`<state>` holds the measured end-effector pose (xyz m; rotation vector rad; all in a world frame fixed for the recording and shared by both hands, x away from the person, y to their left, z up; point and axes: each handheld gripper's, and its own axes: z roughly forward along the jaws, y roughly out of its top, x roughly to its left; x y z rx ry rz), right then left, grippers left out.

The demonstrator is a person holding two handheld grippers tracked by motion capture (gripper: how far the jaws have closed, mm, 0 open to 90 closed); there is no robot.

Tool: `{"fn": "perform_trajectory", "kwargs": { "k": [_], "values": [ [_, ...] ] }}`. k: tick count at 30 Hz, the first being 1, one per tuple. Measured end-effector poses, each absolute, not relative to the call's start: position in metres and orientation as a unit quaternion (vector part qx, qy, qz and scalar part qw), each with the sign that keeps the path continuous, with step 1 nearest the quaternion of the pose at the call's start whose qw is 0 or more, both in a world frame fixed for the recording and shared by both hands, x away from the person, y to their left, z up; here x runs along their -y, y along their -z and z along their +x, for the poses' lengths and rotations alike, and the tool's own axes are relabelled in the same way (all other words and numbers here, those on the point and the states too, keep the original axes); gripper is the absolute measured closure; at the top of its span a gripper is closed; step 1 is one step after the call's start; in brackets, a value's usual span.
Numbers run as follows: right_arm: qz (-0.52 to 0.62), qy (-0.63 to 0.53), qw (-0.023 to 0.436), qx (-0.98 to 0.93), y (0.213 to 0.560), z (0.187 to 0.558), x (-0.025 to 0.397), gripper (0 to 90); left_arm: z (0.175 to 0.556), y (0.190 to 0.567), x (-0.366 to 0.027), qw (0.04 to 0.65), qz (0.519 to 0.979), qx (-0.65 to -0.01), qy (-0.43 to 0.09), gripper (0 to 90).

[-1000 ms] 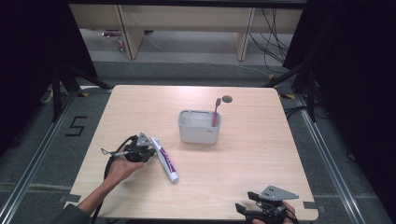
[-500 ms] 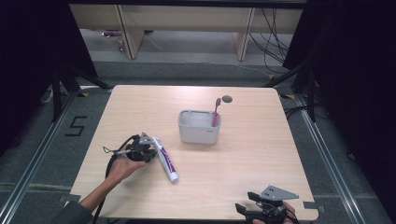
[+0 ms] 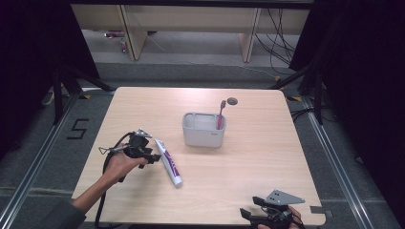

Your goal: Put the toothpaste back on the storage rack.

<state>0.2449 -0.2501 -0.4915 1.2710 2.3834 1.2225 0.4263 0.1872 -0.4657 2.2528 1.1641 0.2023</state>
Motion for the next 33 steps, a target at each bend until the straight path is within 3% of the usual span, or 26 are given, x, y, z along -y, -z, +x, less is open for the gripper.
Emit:
{"fn": "perform_trajectory", "kwargs": {
  "k": [5, 16, 33],
  "values": [
    [0.433, -0.407, 0.092, -0.799, 0.49, 0.244, 0.251, 33.3, 0.427, 0.457, -0.18, 0.289, 0.837, -0.463, -0.029, 40.6],
    [0.434, -0.412, 0.079, -0.797, 0.492, 0.244, 0.25, 33.2, 0.432, 0.458, -0.162, 0.251, 0.827, -0.502, -0.026, 22.9],
    [0.43, -0.45, 0.056, -0.781, 0.493, 0.246, 0.252, 33.2, 0.438, 0.465, -0.146, 0.249, 0.811, -0.529, -0.005, 17.6]
  ]
}}
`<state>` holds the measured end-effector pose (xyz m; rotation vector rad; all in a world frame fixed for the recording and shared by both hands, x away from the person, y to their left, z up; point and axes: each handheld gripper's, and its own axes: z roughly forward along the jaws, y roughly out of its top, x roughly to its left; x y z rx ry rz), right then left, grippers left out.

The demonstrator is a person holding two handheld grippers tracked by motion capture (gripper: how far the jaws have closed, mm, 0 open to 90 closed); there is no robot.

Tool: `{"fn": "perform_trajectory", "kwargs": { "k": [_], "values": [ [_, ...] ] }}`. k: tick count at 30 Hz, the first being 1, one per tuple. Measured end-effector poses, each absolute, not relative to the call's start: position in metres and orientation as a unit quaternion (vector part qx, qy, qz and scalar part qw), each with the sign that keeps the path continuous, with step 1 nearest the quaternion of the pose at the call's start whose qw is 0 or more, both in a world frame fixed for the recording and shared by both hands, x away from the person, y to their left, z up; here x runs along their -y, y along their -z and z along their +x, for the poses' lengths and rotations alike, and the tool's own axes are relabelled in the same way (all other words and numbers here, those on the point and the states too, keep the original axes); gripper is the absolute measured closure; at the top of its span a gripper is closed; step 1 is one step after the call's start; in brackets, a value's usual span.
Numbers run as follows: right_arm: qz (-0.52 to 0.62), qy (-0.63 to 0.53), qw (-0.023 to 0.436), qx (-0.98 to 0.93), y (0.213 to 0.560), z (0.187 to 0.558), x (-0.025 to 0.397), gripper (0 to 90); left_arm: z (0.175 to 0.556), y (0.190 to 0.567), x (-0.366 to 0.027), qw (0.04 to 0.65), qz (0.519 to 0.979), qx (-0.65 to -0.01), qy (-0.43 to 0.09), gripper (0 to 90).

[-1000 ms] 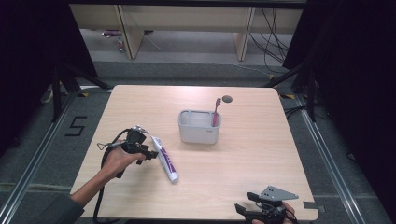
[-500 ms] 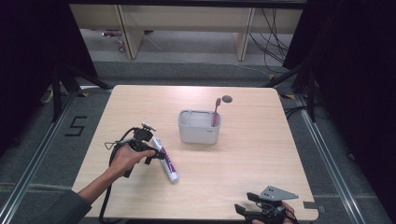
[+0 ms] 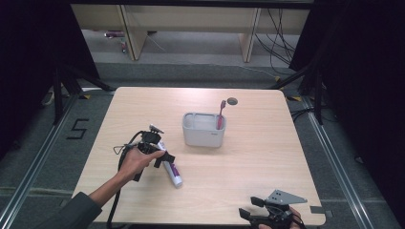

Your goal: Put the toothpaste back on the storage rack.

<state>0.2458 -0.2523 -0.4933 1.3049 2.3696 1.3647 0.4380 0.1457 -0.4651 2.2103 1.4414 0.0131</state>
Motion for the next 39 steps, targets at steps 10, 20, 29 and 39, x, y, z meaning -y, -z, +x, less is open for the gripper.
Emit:
{"fn": "perform_trajectory", "kwargs": {
  "k": [10, 20, 29, 39],
  "values": [
    [0.425, -0.446, 0.067, -0.785, 0.493, 0.246, 0.253, 33.2, 0.44, 0.474, -0.131, 0.228, 0.818, -0.528, -0.023, 15.3],
    [0.424, -0.448, 0.064, -0.785, 0.493, 0.246, 0.252, 33.2, 0.441, 0.482, -0.126, 0.211, 0.827, -0.519, -0.035, 15.2],
    [0.424, -0.44, 0.07, -0.788, 0.492, 0.246, 0.252, 33.2, 0.435, 0.487, -0.135, 0.202, 0.84, -0.501, -0.037, 30.9],
    [0.423, -0.447, 0.06, -0.786, 0.492, 0.246, 0.25, 33.2, 0.435, 0.482, -0.149, 0.188, 0.864, -0.465, -0.045, 53.3]
  ]
}}
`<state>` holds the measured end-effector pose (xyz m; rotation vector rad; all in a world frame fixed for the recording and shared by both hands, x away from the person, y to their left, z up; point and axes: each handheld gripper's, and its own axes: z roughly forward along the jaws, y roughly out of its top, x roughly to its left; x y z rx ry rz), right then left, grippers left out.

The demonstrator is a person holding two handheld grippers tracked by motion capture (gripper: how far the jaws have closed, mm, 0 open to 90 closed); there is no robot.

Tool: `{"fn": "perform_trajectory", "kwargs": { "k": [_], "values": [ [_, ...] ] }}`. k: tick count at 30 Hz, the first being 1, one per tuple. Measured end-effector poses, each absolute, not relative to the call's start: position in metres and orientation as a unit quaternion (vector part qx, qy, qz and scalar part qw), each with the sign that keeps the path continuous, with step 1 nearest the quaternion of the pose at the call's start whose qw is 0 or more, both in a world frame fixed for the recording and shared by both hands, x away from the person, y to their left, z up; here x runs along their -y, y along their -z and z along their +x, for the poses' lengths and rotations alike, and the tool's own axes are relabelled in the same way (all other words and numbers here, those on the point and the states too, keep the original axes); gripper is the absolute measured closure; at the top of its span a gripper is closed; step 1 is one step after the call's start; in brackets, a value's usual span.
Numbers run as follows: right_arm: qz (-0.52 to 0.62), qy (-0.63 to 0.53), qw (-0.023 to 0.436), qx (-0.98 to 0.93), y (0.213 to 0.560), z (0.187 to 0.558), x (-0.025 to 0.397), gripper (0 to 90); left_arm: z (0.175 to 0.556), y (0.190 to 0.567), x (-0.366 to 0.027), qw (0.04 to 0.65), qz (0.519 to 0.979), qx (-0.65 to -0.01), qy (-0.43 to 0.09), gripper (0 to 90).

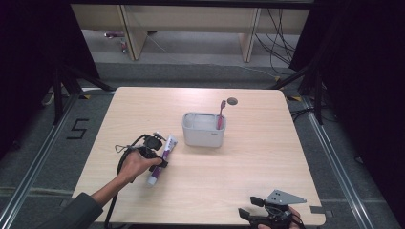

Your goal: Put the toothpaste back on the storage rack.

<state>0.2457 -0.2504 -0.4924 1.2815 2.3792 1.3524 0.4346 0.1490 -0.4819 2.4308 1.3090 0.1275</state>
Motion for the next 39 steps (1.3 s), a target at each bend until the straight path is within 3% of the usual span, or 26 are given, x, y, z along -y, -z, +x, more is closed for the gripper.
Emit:
{"fn": "perform_trajectory", "kwargs": {
  "k": [3, 15, 18, 39],
  "values": [
    [0.421, -0.448, 0.063, -0.786, 0.493, 0.246, 0.251, 33.2, 0.435, 0.482, -0.154, 0.185, 0.869, -0.457, -0.044, 58.6],
    [0.425, -0.442, 0.059, -0.788, 0.491, 0.244, 0.25, 33.4, 0.436, 0.479, -0.167, 0.186, 0.881, -0.432, -0.054, 63.4],
    [0.425, -0.443, 0.059, -0.788, 0.492, 0.245, 0.25, 33.4, 0.436, 0.475, -0.175, 0.189, 0.881, -0.429, -0.059, 73.0],
    [0.418, -0.446, 0.064, -0.789, 0.492, 0.246, 0.25, 33.8, 0.448, 0.478, -0.172, 0.156, 0.899, -0.408, -0.038, 74.6]
  ]
}}
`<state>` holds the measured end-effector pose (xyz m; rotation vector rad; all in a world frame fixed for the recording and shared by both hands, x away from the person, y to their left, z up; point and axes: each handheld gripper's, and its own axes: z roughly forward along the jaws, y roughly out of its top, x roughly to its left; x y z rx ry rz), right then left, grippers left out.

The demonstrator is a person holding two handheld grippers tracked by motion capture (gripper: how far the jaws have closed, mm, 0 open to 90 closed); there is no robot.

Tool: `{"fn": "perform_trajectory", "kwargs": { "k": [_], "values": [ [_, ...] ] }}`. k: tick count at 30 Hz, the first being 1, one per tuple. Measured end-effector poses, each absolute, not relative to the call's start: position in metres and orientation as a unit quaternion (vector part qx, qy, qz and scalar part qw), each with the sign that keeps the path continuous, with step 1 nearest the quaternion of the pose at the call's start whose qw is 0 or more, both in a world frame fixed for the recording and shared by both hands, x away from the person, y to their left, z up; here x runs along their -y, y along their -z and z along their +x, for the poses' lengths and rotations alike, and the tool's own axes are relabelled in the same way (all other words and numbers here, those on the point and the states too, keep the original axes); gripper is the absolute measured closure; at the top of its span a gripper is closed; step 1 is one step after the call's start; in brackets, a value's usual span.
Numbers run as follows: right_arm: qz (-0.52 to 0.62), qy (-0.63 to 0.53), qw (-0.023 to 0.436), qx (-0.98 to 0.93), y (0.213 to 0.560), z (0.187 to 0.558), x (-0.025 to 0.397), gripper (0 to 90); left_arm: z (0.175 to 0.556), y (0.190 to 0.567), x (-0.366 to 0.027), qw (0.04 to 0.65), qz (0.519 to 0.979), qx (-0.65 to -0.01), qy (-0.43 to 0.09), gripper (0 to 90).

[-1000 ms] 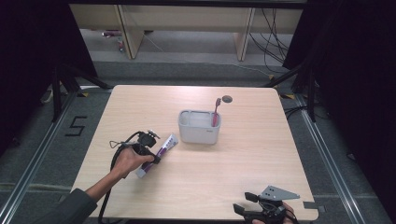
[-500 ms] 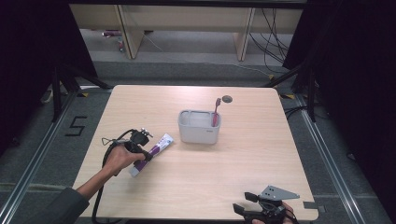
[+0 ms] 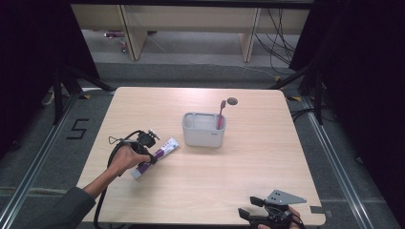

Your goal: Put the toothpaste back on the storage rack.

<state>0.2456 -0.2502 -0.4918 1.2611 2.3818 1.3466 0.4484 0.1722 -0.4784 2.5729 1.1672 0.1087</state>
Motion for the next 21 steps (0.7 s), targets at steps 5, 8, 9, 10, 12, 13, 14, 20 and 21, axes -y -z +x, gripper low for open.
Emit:
{"fn": "perform_trajectory", "kwargs": {
  "k": [5, 8, 9, 10, 12, 13, 14, 20, 21],
  "values": [
    [0.418, -0.446, 0.065, -0.789, 0.4914, 0.2457, 0.2502, 33.9, 0.45, 0.4788, -0.1673, 0.142, 0.902, -0.407, -0.033, 74.8],
    [0.418, -0.442, 0.068, -0.791, 0.491, 0.2456, 0.2508, 33.9, 0.453, 0.48, -0.167, 0.139, 0.907, -0.397, -0.033, 74.8],
    [0.418, -0.446, 0.067, -0.789, 0.4913, 0.2457, 0.2505, 34.0, 0.4536, 0.4807, -0.167, 0.139, 0.907, -0.396, -0.033, 74.7],
    [0.418, -0.446, 0.067, -0.789, 0.4912, 0.2457, 0.2506, 34.0, 0.4537, 0.4805, -0.1665, 0.135, 0.908, -0.396, -0.031, 74.7],
    [0.417, -0.449, 0.069, -0.787, 0.4917, 0.246, 0.2506, 34.0, 0.4531, 0.4811, -0.1652, 0.132, 0.911, -0.39, -0.038, 74.6],
    [0.418, -0.449, 0.07, -0.787, 0.4918, 0.246, 0.2507, 34.0, 0.453, 0.4815, -0.1647, 0.133, 0.91, -0.39, -0.039, 74.6],
    [0.419, -0.446, 0.07, -0.788, 0.4915, 0.2458, 0.2509, 34.0, 0.453, 0.4817, -0.1641, 0.133, 0.91, -0.391, -0.039, 74.7],
    [0.415, -0.452, 0.073, -0.786, 0.492, 0.2461, 0.2502, 34.0, 0.4549, 0.4812, -0.1624, 0.124, 0.913, -0.387, -0.029, 75.1],
    [0.416, -0.453, 0.065, -0.786, 0.4921, 0.246, 0.25, 34.0, 0.4568, 0.4813, -0.1629, 0.123, 0.918, -0.375, -0.033, 75.2]
  ]
}}
